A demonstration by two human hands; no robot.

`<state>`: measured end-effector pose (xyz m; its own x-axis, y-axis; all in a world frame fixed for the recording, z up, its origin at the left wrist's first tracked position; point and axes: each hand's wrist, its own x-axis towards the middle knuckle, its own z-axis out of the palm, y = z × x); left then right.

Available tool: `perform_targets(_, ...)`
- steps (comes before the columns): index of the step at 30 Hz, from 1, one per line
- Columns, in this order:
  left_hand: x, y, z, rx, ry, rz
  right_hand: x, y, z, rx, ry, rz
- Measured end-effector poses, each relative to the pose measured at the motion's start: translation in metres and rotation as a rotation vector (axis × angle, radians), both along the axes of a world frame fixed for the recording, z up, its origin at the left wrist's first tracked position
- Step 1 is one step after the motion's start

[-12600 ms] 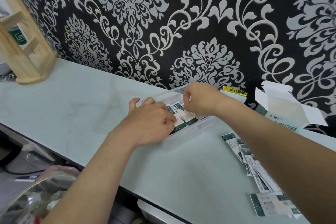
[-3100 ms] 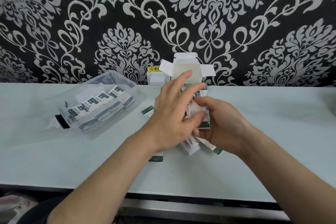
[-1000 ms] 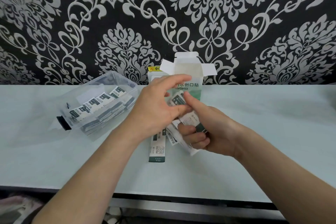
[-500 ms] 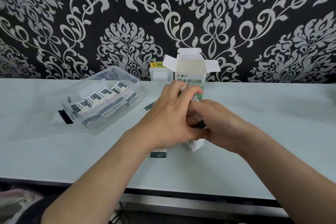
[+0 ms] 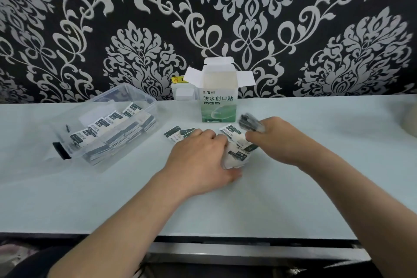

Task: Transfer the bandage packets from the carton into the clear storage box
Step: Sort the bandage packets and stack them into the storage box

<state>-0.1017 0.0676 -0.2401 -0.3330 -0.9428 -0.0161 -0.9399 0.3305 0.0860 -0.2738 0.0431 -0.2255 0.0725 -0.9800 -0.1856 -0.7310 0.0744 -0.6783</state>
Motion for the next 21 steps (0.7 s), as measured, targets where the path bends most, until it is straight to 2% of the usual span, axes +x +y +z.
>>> perform_targets(4,0.005,-0.002,0.008,0.020,0.028,-0.037,0.002,-0.003,-0.011,-0.021,0.156,0.062)
perform_targets(9,0.010,-0.004,0.019,0.187,0.049,0.009,0.005,-0.004,-0.016,0.002,0.237,0.042)
perform_targets(14,-0.008,-0.010,0.006,0.068,0.073,0.092,0.007,-0.006,-0.017,0.002,0.277,0.003)
perform_targets(17,-0.009,-0.018,0.003,0.098,0.187,0.132,0.007,-0.007,-0.017,0.002,0.269,-0.015)
perform_targets(21,-0.005,-0.021,0.002,0.003,0.322,0.175,0.007,-0.010,-0.017,0.062,0.201,-0.020)
